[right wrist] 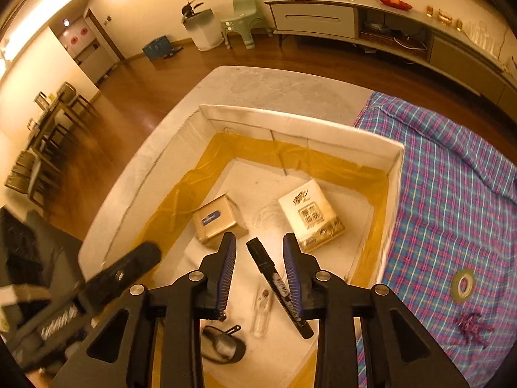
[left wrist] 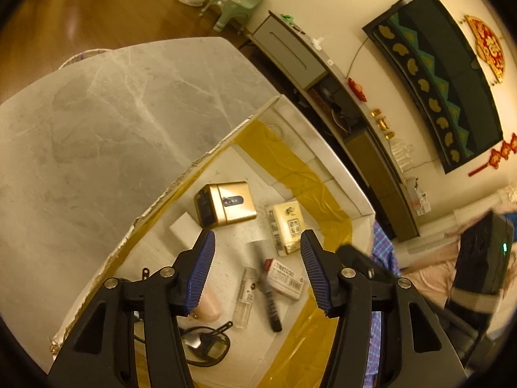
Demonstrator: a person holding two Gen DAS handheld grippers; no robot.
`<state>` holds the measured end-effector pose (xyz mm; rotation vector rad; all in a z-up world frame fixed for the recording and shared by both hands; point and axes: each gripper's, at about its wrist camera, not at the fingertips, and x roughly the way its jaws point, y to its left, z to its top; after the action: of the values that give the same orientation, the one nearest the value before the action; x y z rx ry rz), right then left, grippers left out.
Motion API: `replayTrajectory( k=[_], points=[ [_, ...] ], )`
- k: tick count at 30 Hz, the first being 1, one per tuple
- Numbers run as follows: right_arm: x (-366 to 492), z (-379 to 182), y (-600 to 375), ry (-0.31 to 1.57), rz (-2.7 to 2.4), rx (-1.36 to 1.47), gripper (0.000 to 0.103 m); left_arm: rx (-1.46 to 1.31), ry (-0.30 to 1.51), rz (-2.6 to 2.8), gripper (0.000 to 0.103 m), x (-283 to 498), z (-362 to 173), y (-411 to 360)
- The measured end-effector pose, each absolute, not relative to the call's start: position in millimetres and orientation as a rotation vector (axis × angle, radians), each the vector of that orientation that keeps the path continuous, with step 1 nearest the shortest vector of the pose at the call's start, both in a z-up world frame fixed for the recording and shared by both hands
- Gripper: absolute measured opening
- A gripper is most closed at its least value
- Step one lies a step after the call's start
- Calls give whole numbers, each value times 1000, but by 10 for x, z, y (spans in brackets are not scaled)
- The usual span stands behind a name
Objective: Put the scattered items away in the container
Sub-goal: 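Move both grippers back from the box to the shirt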
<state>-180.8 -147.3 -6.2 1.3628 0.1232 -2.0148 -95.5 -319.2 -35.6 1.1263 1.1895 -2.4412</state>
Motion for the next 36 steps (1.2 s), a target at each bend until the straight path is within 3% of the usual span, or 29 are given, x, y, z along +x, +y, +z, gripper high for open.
replayTrajectory(
  k=[2,8,17,24,28,36],
  points=[
    [-1720,-39,-1382,89,-1992,1348,41,1087,1152,-2484,58,-922,-267,-3152],
    [-1323,32,-1054,48,-1934,1254,41,894,1042,-2673,58,-779,64,-2952],
    [-823,332,-349,-6,-1959,1018,41,740,734,-2966,58,-611,463,-2209],
    [-508,459,465,-19,-2076,825,41,822,641,-3181,58,-646,524,-1513],
    [-569,286,904,-76,-2114,873,41,949,653,-3228,59,-721,421,-1181],
    [-863,-25,1552,-208,-2157,984,41,1164,424,-3237,60,-980,137,-543]
  ],
)
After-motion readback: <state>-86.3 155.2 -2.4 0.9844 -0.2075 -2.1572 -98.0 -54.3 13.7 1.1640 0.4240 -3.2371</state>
